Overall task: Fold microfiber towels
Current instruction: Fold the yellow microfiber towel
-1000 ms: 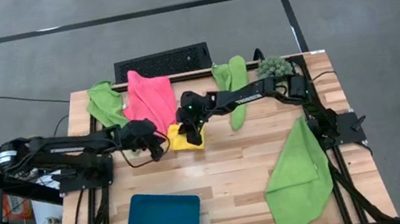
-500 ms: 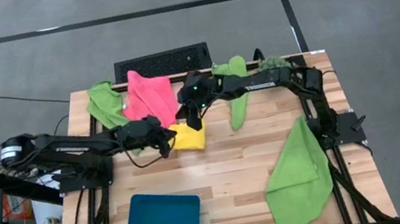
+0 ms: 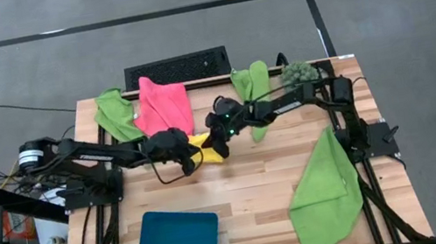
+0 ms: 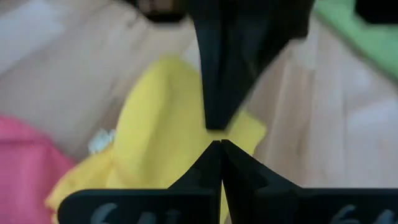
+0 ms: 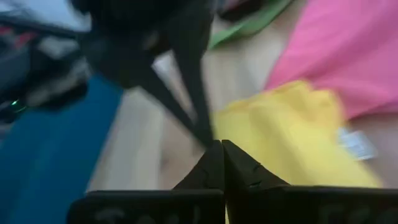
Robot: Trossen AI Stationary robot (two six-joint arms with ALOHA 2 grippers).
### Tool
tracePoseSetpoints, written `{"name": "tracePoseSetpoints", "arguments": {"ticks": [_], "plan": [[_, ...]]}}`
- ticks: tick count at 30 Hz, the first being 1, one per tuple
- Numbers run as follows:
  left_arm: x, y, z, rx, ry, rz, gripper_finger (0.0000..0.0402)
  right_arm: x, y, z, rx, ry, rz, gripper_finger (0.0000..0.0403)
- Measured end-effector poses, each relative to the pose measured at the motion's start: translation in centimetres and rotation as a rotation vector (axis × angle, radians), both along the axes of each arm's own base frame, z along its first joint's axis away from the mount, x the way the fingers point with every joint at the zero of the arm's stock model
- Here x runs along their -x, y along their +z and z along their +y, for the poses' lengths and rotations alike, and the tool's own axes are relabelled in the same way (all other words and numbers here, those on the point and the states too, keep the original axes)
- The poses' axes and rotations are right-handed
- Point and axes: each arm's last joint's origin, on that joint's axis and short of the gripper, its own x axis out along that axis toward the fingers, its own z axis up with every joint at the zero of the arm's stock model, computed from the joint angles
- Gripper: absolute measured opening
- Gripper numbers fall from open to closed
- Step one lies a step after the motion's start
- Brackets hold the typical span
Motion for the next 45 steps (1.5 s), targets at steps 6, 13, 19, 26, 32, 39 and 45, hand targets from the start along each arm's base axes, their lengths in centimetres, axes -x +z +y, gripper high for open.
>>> {"name": "tracePoseSetpoints", "arguments": {"ticks": [6, 13, 19, 26, 32, 39, 45], "plan": [[-0.3, -3.1, 0.2, 0.006, -0.001, 0.148, 0.0000, 0.3, -1.4, 2.2, 0.186, -0.135, 0.065, 0.0024], [-0.1, -4.3, 0.4, 0.029, 0.029, 0.223, 0.0000, 1.0, -3.8, 3.6, 0.277, -0.147, 0.120, 0.0016], [-0.1, -4.3, 0.4, 0.028, 0.028, 0.226, 0.0000, 0.9, -5.0, 3.3, 0.206, -0.119, 0.116, 0.0018], [-0.1, -4.3, 0.4, 0.054, 0.051, 0.216, 0.0000, 0.1, -2.8, 3.7, 0.183, -0.143, -0.039, 0.0014], [-0.5, -0.9, 0.5, 0.070, 0.082, 0.082, 0.0000, 0.1, -5.7, 4.4, 0.205, -0.149, 0.045, 0.0016], [0.0, 2.4, 1.3, -0.155, 0.159, -0.020, 0.0000, -0.1, -7.1, 4.4, 0.201, -0.150, 0.045, 0.0016], [-1.0, 0.0, 2.0, -0.099, -0.041, 0.022, 0.0000, -0.1, -7.1, 4.4, 0.201, -0.153, 0.033, 0.0019]]}}
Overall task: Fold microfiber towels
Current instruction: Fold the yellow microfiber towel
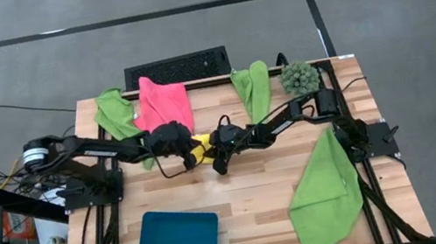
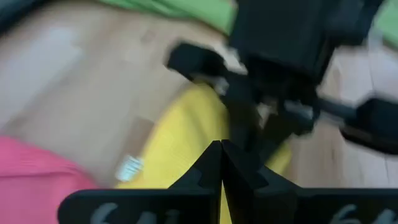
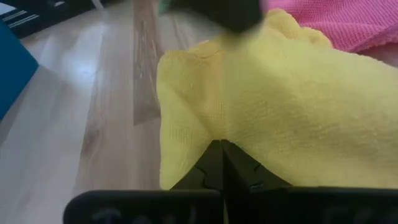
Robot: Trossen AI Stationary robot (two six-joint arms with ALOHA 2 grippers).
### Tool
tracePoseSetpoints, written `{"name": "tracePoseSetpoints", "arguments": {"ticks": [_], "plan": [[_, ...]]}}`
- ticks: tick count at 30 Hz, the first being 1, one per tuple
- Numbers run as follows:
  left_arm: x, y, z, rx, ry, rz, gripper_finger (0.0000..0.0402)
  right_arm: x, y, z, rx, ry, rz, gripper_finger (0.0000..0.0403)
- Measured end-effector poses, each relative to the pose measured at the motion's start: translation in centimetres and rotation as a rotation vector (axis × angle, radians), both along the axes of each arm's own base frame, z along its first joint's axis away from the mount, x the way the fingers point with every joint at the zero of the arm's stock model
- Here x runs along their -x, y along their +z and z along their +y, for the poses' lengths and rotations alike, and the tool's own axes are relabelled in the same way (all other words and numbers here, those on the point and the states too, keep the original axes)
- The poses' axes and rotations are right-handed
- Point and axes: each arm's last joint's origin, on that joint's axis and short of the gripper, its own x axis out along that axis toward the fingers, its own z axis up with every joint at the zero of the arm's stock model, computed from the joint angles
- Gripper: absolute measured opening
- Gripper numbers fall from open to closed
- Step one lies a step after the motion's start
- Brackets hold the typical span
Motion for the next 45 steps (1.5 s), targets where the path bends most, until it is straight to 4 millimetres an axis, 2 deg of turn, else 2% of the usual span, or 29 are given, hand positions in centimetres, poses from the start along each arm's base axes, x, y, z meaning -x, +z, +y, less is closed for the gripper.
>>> {"name": "tracePoseSetpoints", "arguments": {"ticks": [2, 5, 9, 16, 19, 23, 25, 28, 30, 34, 39, 43, 45], "plan": [[-0.4, -1.3, 0.1, -0.019, -0.010, 0.048, 0.0000, 0.0, 0.0, 0.0, 0.000, 0.000, 0.000, 0.0022], [-0.2, -3.3, 0.9, -0.050, 0.075, 0.153, 0.0000, 0.0, -0.1, 0.0, -0.001, 0.000, 0.004, 0.0022], [0.3, -3.9, 1.7, -0.028, 0.177, 0.204, 0.0000, 0.0, -0.1, 0.0, -0.001, 0.000, 0.005, 0.0018], [1.2, -1.9, 2.1, -0.068, 0.259, 0.186, 0.0000, 0.0, 0.1, 0.0, -0.024, -0.014, 0.006, 0.0023], [1.7, -0.5, 2.0, -0.063, 0.286, 0.137, 0.0000, 0.2, 1.8, -0.2, -0.037, -0.028, -0.016, 0.0020], [2.2, 2.2, 1.8, -0.075, 0.293, 0.012, 0.0000, 0.3, 5.4, -0.5, 0.036, -0.047, -0.098, 0.0013], [2.4, 3.1, 1.8, -0.090, 0.279, -0.040, 0.0000, 0.4, 5.9, -1.0, 0.066, -0.068, -0.093, 0.0014], [2.3, 3.7, 1.6, -0.065, 0.225, -0.083, 0.0000, 0.7, 5.3, -2.0, 0.077, -0.098, -0.060, 0.0018], [2.0, 3.3, 1.2, -0.045, 0.183, -0.073, 0.0000, 0.6, 4.7, -2.7, 0.080, -0.115, -0.065, 0.0018], [0.8, 1.2, 0.1, -0.021, 0.111, -0.012, 0.0000, 0.6, 1.7, -3.9, 0.069, -0.146, -0.025, 0.0016], [-0.6, -1.8, -1.1, 0.007, 0.030, 0.064, 0.0000, 0.4, -0.3, -4.0, 0.010, -0.167, -0.012, 0.0017], [-0.7, -3.9, -1.1, 0.024, 0.035, 0.152, 0.0000, 0.6, 0.6, -4.4, -0.043, -0.178, -0.014, 0.0021], [-0.7, -4.2, -1.1, 0.036, 0.039, 0.163, 0.0000, 0.9, 2.1, -4.4, -0.054, -0.164, -0.020, 0.0020]]}}
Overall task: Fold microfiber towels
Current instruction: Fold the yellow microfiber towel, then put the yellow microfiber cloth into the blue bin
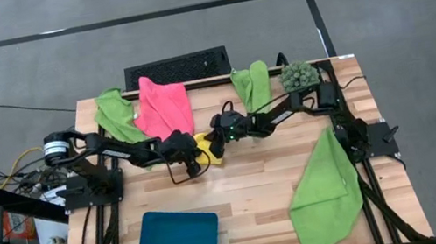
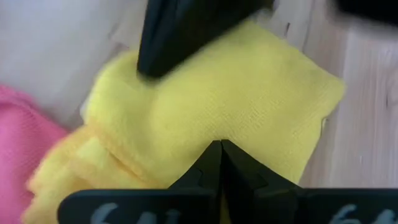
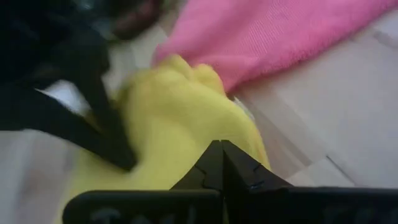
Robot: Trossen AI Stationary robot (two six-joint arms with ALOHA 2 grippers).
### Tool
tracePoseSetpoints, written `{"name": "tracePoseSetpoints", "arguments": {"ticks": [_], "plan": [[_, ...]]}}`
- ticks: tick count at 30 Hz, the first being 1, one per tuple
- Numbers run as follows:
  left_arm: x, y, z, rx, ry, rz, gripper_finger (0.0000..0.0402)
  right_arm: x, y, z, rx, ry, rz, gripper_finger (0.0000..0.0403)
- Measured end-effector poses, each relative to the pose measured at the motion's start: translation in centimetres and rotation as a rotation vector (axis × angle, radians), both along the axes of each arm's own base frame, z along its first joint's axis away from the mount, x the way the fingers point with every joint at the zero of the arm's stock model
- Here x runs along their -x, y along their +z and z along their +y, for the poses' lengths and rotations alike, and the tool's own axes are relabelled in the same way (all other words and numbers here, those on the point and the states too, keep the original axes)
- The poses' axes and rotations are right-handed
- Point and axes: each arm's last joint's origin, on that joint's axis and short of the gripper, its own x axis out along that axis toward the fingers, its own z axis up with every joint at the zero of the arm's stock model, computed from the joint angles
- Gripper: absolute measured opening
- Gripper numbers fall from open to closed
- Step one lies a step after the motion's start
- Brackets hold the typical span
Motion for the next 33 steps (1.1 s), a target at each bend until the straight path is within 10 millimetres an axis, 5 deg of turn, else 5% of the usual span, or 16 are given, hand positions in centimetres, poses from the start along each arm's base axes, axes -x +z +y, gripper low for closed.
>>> {"name": "tracePoseSetpoints", "arguments": {"ticks": [3, 5, 12, 18, 22, 26, 30, 33], "plan": [[0.0, 0.0, 0.0, 0.004, 0.005, -0.004, 0.0000, 0.3, 3.8, 0.6, 0.014, 0.021, -0.081, 0.0016], [-0.1, 0.0, 0.0, 0.007, 0.009, -0.008, 0.0000, 0.8, 4.3, 1.9, 0.020, 0.043, -0.086, 0.0013], [-0.1, 0.0, 0.0, 0.009, 0.014, -0.010, 0.0000, 1.2, 1.7, 7.7, 0.070, 0.097, -0.091, 0.0014], [-0.1, 0.0, 0.0, 0.008, 0.018, -0.012, 0.0000, 0.5, -2.7, 9.2, 0.019, 0.065, -0.034, 0.0012], [-0.1, 0.0, 0.0, 0.010, 0.016, -0.010, 0.0000, 0.6, -3.2, 9.2, -0.041, 0.059, -0.016, 0.0016], [-0.1, 0.0, 0.0, 0.011, 0.016, -0.010, 0.0000, 1.4, -1.0, 9.4, -0.086, 0.091, 0.065, 0.0015], [0.0, 0.0, 0.0, 0.011, 0.016, -0.010, 0.0000, 2.5, 5.3, 9.5, -0.072, 0.083, 0.038, 0.0015], [0.0, 0.0, 0.0, 0.023, 0.033, -0.013, 0.0000, 4.3, 7.3, 8.7, -0.054, -0.039, 0.143, 0.0026]]}}
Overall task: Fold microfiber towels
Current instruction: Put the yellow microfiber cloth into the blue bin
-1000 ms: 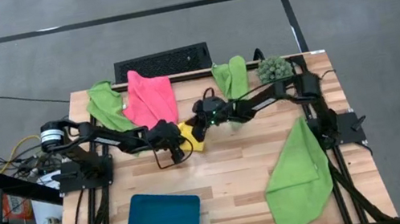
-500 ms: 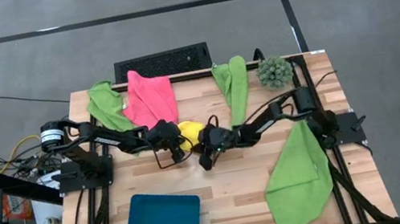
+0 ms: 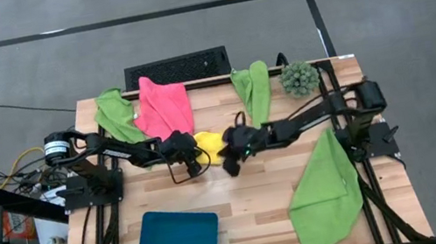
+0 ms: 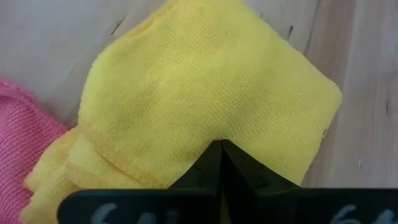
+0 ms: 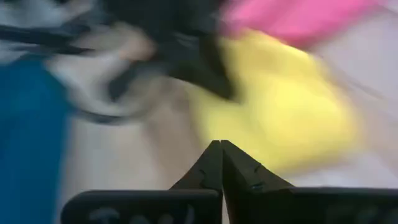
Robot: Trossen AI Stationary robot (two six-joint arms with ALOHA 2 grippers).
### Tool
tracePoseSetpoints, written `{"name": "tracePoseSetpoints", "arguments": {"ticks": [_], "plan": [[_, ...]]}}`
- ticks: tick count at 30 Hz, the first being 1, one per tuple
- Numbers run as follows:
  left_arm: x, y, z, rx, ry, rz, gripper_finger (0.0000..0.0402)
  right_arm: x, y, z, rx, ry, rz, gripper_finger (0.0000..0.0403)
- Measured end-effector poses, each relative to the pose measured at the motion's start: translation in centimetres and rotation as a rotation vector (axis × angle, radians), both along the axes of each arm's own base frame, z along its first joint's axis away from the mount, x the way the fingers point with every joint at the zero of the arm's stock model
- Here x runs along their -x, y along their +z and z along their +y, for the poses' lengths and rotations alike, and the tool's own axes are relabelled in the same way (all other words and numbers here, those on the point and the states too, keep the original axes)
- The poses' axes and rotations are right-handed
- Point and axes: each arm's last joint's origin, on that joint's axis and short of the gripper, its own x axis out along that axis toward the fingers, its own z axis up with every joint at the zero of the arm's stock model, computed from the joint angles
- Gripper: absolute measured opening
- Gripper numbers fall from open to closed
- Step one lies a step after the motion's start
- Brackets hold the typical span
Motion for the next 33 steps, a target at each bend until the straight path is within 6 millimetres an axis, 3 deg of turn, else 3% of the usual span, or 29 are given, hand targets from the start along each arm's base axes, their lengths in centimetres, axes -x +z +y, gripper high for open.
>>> {"name": "tracePoseSetpoints", "arguments": {"ticks": [3, 6, 11, 15, 22, 27, 30, 33], "plan": [[0.0, 0.0, 0.0, 0.016, 0.024, -0.006, 0.0000, 1.8, 0.7, -1.4, -0.146, -0.162, 0.103, 0.0058], [0.0, 0.0, 0.0, 0.026, 0.037, -0.012, 0.0000, 2.7, 1.1, -2.4, -0.296, -0.211, 0.163, 0.0110], [0.0, 0.0, 0.1, 0.019, 0.045, -0.013, 0.0000, 1.8, -0.4, -2.9, -0.386, -0.273, 0.135, 0.0214], [0.0, 0.0, 0.1, 0.019, 0.049, -0.014, 0.0000, 0.8, -3.4, -3.3, -0.447, -0.359, 0.147, 0.0252], [0.0, 0.0, 0.1, 0.019, 0.049, -0.015, 0.0000, -1.5, -6.5, -4.0, -0.534, -0.394, -0.003, 0.0243], [0.0, 0.0, 0.1, 0.015, 0.045, -0.013, 0.0000, -2.5, -7.0, -4.7, -0.556, -0.400, -0.014, 0.0225], [-0.1, 0.1, 0.1, 0.013, 0.044, -0.023, 0.0000, -2.7, -6.9, -4.8, -0.558, -0.400, -0.012, 0.0191], [-0.2, 0.7, 0.0, 0.030, 0.025, -0.040, 0.0000, -2.7, -6.7, -4.7, -0.557, -0.397, -0.016, 0.0121]]}}
